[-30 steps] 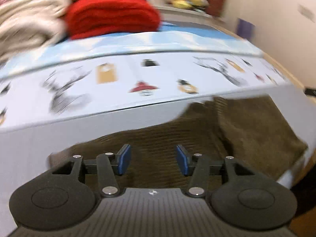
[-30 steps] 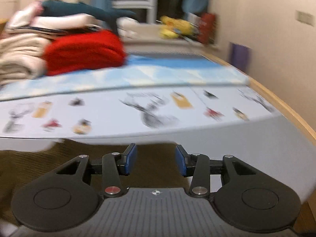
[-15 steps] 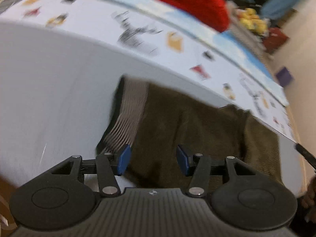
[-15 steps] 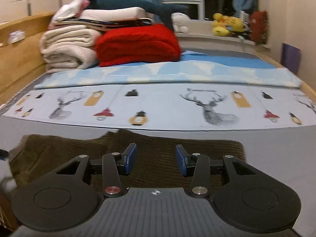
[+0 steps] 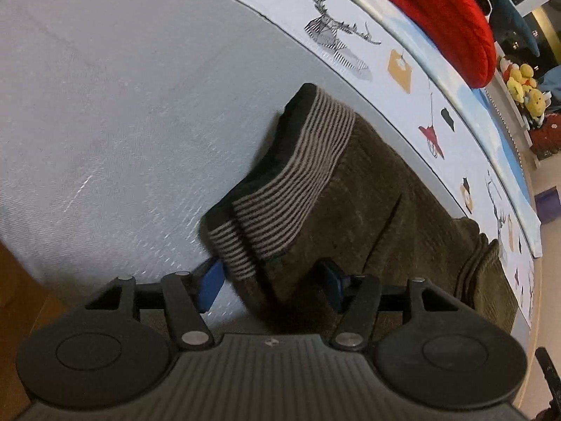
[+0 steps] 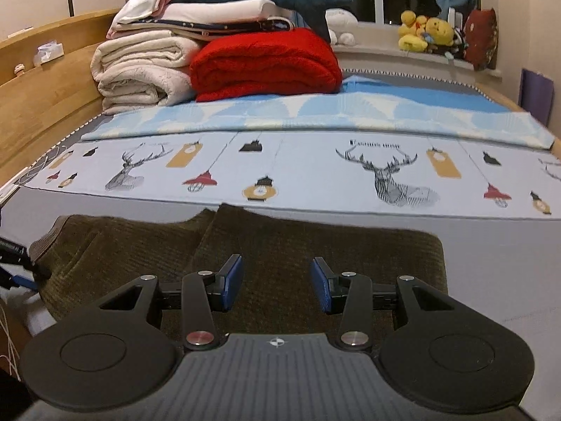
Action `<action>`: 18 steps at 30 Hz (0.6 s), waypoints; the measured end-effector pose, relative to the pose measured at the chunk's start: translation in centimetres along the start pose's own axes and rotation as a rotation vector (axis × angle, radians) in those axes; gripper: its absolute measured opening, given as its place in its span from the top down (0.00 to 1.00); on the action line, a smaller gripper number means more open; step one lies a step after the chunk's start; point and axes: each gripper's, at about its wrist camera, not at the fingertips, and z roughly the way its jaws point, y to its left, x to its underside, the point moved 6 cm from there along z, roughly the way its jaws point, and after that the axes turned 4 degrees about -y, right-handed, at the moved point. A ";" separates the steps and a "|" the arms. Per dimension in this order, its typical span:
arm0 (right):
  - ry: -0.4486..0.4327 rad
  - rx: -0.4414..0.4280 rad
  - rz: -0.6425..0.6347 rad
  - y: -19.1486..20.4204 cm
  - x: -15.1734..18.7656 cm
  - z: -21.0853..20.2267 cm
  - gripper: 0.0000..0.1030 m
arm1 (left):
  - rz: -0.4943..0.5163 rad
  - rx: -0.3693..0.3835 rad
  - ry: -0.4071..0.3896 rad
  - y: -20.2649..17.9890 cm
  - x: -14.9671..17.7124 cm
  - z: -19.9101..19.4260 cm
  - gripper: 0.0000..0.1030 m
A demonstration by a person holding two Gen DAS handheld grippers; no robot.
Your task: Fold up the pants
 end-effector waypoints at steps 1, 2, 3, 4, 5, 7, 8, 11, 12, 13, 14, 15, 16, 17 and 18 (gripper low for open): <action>0.011 0.001 0.002 -0.2 0.2 0.0 0.56 | -0.003 -0.005 -0.005 -0.1 0.0 0.1 0.34; 0.028 0.007 0.001 -0.3 0.5 0.2 0.56 | -0.007 -0.011 -0.013 -0.2 0.1 0.1 0.34; 0.056 0.019 -0.006 -0.5 0.9 0.5 0.56 | -0.008 -0.024 -0.021 -0.3 0.1 0.1 0.35; 0.103 0.041 -0.020 -0.7 1.6 1.0 0.56 | -0.007 -0.046 -0.031 -0.5 0.0 0.1 0.41; 0.155 0.067 -0.035 -0.8 2.3 1.5 0.56 | -0.008 -0.066 -0.038 -0.9 -0.1 0.1 0.48; 0.271 0.125 -0.048 -1.5 4.2 2.7 0.56 | -0.008 -0.097 -0.051 -1.5 -0.2 -0.2 0.58; 0.309 0.136 -0.041 -1.7 4.8 3.0 0.56 | -0.006 -0.113 -0.062 -2.0 -0.3 -0.5 0.63; 0.408 0.167 -0.008 -2.5 6.6 3.9 0.56 | 0.025 -0.141 -0.115 -4.1 -0.7 -2.3 0.70; 0.437 0.177 -0.001 -2.8 7.2 4.1 0.56 | 0.058 -0.142 -0.147 -5.4 -0.8 -3.2 0.71; 0.444 0.178 0.009 -2.9 7.5 4.1 0.56 | 0.088 -0.131 -0.181 -6.8 -1.0 -4.1 0.73; 0.439 0.177 0.022 -3.0 7.5 4.0 0.56 | 0.119 -0.113 -0.212 -8.4 -1.1 -5.0 0.74; 0.426 0.172 0.036 -3.0 7.3 3.7 0.56 | 0.156 -0.091 -0.244 -10.2 -1.2 -5.8 0.75; 0.406 0.160 0.051 -3.0 7.1 3.3 0.56 | 0.198 -0.063 -0.277 -12.2 -1.1 -6.6 0.76; 0.379 0.145 0.071 -3.1 6.8 2.8 0.56 | 0.242 -0.026 -0.307 -14.5 -0.9 -7.4 0.77; 0.352 0.134 0.090 -3.2 6.4 2.3 0.56 | 0.288 0.015 -0.327 -16.9 -0.5 -8.0 0.77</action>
